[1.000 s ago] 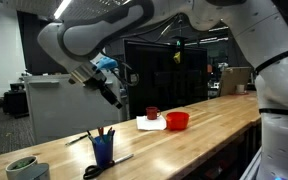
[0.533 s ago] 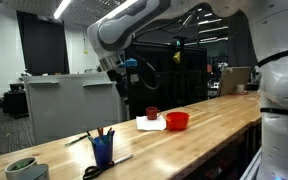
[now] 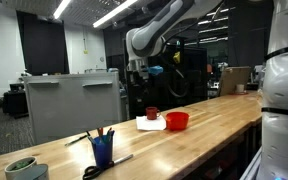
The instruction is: Put the purple pen in the blue cup.
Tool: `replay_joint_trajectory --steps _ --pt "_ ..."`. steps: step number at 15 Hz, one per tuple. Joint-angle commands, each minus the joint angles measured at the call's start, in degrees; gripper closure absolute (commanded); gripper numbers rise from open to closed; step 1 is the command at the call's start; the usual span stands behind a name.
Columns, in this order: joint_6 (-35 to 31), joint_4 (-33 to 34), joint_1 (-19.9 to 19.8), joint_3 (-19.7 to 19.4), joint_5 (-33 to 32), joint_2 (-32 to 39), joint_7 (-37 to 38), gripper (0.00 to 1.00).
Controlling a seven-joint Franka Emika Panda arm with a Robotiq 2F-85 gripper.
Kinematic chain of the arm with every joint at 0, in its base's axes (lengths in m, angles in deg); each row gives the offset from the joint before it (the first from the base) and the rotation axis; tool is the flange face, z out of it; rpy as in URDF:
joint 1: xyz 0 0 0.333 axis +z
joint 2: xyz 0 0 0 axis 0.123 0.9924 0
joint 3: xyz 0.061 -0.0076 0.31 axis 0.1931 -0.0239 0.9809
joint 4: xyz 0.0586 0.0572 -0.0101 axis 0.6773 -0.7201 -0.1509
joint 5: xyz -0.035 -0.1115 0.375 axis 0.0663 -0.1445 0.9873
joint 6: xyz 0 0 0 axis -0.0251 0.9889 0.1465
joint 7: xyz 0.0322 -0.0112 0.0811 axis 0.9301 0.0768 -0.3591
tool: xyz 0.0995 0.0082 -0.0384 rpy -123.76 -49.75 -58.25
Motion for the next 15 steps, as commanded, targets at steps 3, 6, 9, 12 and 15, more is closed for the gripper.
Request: replay_joint_trajectory --steps 3,6,9,12,15 --pt "-9.19 -15.35 -2.17 -3.73 3.38 -13.02 8.44 0.0" --pt "-10.59 -20.32 -3.89 -4.54 2.18 -17.72 15.55 0.0" --pt "-9.89 -18.76 -4.31 -4.51 1.6 -15.74 16.38 0.0" --pt "-10.67 -21.14 -4.95 -4.33 1.09 -18.55 19.25 0.0" --pt "-10.74 -21.36 -4.96 -4.21 1.1 -18.96 19.7 0.0"
